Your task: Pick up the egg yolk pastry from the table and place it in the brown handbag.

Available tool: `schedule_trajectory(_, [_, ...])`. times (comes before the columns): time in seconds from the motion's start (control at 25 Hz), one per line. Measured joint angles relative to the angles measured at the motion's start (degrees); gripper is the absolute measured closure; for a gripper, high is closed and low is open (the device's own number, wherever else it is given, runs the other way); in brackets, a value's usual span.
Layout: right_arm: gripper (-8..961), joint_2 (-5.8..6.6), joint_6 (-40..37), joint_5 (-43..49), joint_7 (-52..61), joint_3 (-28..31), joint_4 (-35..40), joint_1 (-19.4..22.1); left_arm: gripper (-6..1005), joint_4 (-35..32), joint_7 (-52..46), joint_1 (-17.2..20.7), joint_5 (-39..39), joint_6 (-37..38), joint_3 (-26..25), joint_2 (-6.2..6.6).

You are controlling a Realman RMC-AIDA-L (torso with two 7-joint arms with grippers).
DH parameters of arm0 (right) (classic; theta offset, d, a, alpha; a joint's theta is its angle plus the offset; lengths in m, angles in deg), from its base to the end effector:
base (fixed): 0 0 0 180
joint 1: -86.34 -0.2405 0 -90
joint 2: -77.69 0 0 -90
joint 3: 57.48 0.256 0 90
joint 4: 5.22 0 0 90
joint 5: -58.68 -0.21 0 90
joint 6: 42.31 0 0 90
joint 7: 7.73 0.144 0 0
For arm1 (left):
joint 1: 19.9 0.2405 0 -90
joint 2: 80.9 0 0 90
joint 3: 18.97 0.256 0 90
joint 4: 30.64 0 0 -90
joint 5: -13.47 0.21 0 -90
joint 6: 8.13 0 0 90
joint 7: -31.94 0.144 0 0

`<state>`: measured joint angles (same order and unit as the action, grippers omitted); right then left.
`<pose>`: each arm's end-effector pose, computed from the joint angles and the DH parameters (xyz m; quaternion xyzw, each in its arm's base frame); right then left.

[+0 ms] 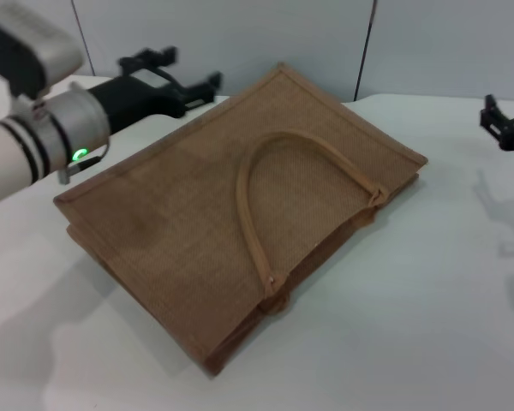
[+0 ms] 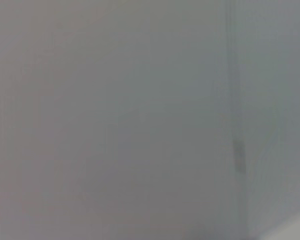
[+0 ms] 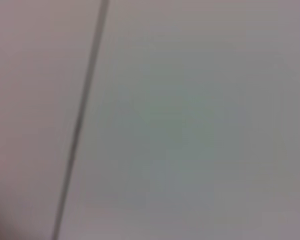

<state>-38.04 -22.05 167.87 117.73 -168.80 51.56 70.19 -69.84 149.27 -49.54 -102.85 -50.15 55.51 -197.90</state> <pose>0.2645 0.3831 -0.0047 -0.7324 0.2367 0.1281 0.6254 -0.2367 0.4201 0.0065 -0.8522 -0.1898 -0.2496 0.4188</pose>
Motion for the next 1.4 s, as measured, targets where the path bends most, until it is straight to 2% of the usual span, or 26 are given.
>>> schedule_trajectory(0.12, [89,0.19,8.90,3.38,13.74,-4.01,-7.56,-2.53,147,6.31,12.67,-0.02,-15.49,0.02,0.18,-0.01])
schedule_trajectory(0.28, [90,0.22,14.86,10.22,33.22,-5.52,-17.57,-5.81,151,12.57,26.00,-0.31,-30.66,-1.15,0.24,-0.20])
schedule_trajectory(0.48, [89,-0.13,17.92,11.29,37.60,-6.43,-23.19,-7.85,152,17.55,36.27,-0.92,-41.73,-1.96,0.31,-0.57])
schedule_trajectory(0.64, [89,-0.20,18.60,11.28,37.04,-6.62,-24.00,-8.00,153,19.82,38.43,-1.08,-43.98,-4.07,0.32,-0.48])
schedule_trajectory(1.08, [89,-0.40,19.05,11.52,36.23,-6.81,-25.98,-9.02,154,22.82,38.90,-1.72,-44.03,-4.47,0.87,-0.38])
schedule_trajectory(1.4, [90,-0.38,19.10,11.82,35.86,-9.15,-29.12,-11.49,155,23.59,38.94,-2.23,-44.07,-4.55,0.93,-0.24])
